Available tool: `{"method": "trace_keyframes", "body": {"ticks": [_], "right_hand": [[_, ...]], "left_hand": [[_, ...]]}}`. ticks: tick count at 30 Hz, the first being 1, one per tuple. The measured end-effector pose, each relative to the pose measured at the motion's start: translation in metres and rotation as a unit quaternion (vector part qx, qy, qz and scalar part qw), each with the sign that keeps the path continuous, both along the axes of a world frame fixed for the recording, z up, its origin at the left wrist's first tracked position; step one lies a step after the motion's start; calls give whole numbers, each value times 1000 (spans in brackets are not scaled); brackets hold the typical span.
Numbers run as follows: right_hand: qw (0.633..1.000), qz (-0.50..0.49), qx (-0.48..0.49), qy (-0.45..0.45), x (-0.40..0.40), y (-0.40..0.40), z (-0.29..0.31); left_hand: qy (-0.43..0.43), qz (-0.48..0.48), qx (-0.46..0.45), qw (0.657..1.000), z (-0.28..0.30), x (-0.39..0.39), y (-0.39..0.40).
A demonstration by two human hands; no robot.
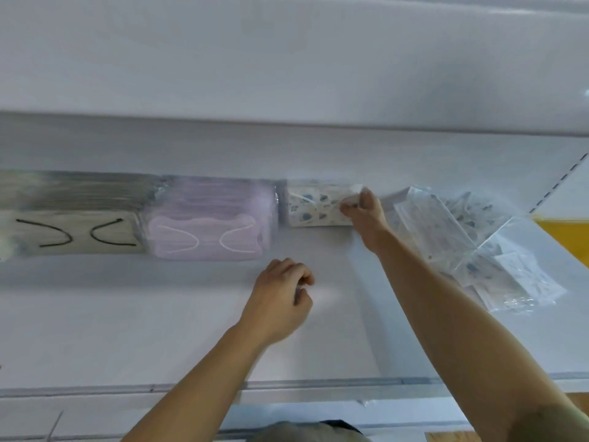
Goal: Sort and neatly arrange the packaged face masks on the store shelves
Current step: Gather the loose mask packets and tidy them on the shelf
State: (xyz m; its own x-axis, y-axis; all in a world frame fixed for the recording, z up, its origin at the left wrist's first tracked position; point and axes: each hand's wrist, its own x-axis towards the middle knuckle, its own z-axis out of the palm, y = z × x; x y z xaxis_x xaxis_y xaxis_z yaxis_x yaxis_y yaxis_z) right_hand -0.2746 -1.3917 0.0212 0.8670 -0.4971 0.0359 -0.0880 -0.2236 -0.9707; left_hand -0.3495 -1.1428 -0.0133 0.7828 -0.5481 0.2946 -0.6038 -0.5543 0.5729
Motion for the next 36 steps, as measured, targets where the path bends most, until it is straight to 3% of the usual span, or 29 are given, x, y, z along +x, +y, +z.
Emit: {"method": "trace_keyframes", "body": {"ticks": [4, 7, 11, 17, 22, 27, 32, 34, 36], "right_hand": [[999, -31, -21, 11, 3, 16, -5], [996, -84, -41, -1, -1, 25, -4], [996, -53, -44, 54, -5, 33, -1], [996, -55, -27, 59, -17, 29, 7], [988, -32, -149, -19, -72, 17, 22], [934, -133, -316, -98, -136, -51, 26], [924, -265, -268, 59, -175, -146, 25], [934, -235, -236, 131, -182, -178, 26], [952, -172, -206, 144, -181, -195, 26]], "left_hand": [[-10, 4, 23, 1000, -2, 0, -2], [-45, -7, 88, 995, -4, -3, -4], [-64, -15, 132, 989, -4, -5, -5], [-63, -19, 153, 986, -3, -7, -3], [-55, -14, 161, 985, -4, -7, -4], [47, -47, 249, 966, 15, -15, -56], [141, -25, 219, 965, 25, -13, -166], [159, 3, 198, 967, 33, -4, -205], [236, 57, 109, 964, 41, 9, -236]]}}
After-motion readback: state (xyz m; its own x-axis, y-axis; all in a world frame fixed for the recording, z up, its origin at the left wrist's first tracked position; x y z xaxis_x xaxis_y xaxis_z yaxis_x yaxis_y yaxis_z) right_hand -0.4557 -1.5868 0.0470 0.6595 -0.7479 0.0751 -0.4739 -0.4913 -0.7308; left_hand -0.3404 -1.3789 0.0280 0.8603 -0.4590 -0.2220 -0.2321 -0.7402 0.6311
